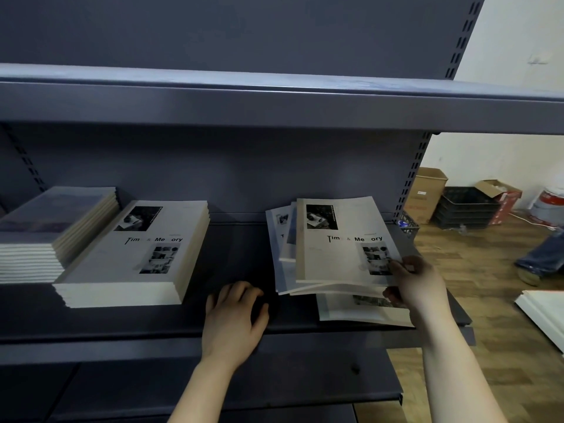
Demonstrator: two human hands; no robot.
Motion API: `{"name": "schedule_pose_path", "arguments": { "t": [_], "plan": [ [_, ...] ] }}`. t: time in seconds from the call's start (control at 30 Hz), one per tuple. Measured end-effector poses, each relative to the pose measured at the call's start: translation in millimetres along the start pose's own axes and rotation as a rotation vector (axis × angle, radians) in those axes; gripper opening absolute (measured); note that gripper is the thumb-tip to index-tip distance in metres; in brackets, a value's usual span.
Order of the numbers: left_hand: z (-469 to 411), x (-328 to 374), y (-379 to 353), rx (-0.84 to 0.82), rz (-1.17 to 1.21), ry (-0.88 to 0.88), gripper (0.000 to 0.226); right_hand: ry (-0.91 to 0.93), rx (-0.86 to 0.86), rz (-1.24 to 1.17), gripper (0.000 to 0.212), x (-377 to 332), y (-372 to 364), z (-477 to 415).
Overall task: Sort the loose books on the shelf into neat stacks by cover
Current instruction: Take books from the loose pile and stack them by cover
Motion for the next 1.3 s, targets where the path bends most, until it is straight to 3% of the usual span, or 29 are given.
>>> {"name": "schedule_pose_path", "arguments": {
  "t": [0.3,0.77,0.93,1.1,1.3],
  "plan": [
    [9,-4,12,-0.026,0.057,-0.005,0.034,-0.142,-0.132,-0.438,0.023,-20,-13,28],
    [45,-93,71,-0.012,0.059,0.035,0.025,-0.227,-0.401,-0.540,0.021,-73,-157,109],
    [55,-137,86,-0.023,0.071,0.064,0.027,-0.198,-0.481,-0.398,0.005,-81,-218,140],
    [63,-172,96,-0.014,0.064,0.078,0.031,-0.106,-0.486,-0.214,0.021,-83,-257,165],
    [66,-208,112,0.009,0.063,0.087,0.031,0.110,-0.372,0.170,0.018,-95,-284,176]
  ]
}}
Point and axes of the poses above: each hand's wrist, its own z-axis away from the middle knuckle, its own y-axis out of the back of the hand, x = y × z, the point moved 4 cm from there along -z, towards the middle knuckle, and after that the axes turned 4 degrees about z, right-handed, at the moved point
